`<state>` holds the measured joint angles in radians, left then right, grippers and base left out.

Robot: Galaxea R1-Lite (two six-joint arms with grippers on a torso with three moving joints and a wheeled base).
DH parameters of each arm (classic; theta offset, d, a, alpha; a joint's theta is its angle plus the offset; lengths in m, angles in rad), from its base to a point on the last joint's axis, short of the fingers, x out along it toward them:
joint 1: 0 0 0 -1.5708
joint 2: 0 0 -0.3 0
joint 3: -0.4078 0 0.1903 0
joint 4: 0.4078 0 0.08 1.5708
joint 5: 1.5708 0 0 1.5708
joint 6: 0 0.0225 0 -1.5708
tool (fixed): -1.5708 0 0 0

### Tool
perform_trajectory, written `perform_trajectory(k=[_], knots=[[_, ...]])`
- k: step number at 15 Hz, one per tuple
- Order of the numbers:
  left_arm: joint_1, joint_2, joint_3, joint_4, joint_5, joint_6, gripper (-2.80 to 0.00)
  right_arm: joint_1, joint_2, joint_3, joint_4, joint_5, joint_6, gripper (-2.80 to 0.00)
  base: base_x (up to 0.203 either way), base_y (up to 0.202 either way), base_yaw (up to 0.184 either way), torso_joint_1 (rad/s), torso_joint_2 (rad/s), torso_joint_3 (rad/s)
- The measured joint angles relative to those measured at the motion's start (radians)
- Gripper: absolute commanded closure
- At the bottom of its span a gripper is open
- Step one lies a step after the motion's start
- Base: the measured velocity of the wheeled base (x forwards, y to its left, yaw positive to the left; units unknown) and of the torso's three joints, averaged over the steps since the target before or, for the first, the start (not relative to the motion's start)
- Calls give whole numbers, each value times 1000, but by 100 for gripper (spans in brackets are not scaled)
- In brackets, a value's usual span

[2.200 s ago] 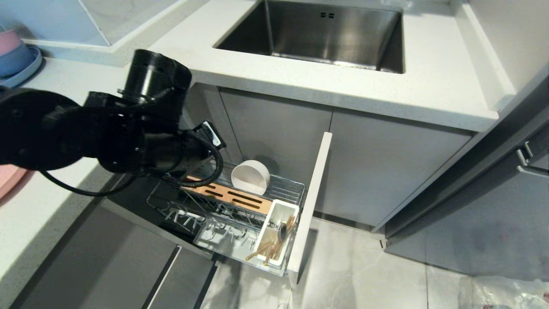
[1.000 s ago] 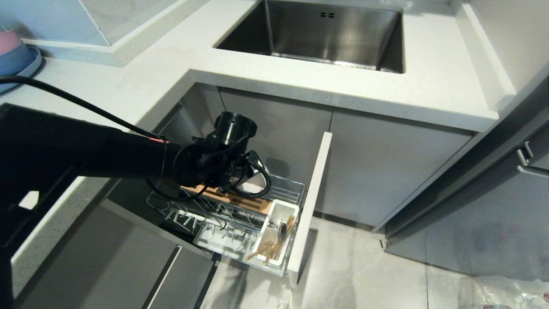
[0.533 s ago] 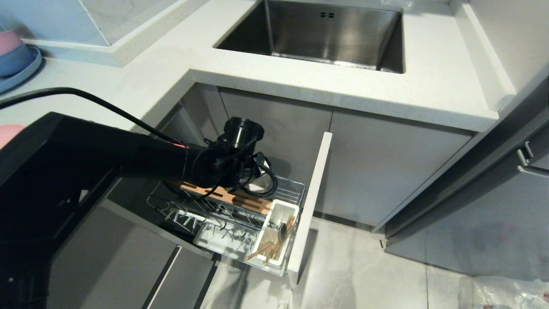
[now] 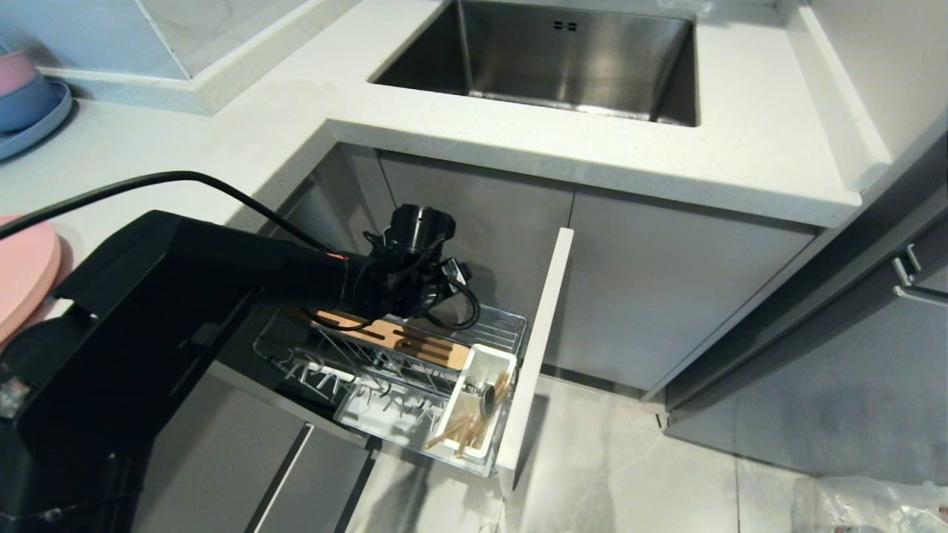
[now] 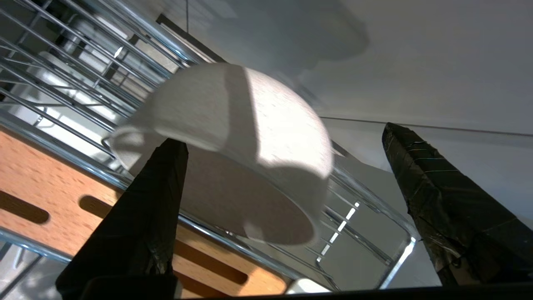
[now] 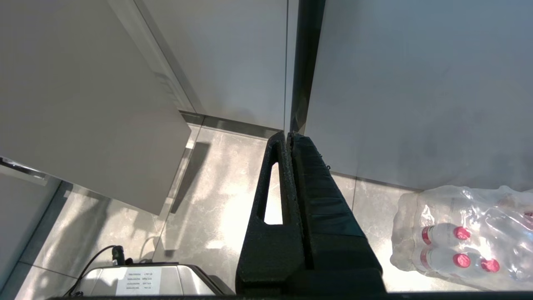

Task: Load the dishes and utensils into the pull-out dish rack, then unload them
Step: Take the bowl out of the cupboard

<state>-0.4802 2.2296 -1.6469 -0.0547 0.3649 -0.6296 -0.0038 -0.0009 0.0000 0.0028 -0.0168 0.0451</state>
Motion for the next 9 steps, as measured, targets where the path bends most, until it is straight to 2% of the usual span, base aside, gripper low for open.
perform_trajectory(k=[2,3,9], knots=[[8,5,-3,0,-37,0,-280,0,0,0,0,0,-1,0,0,0,0,0,0,0],[10,6,-3,0,-48,0,0,0,0,0,0,0,0,0,0,0,0,0,0,0],[12,5,-1,0,-53,1,0,0,0,0,0,0,0,0,0,0,0,0,0,0]])
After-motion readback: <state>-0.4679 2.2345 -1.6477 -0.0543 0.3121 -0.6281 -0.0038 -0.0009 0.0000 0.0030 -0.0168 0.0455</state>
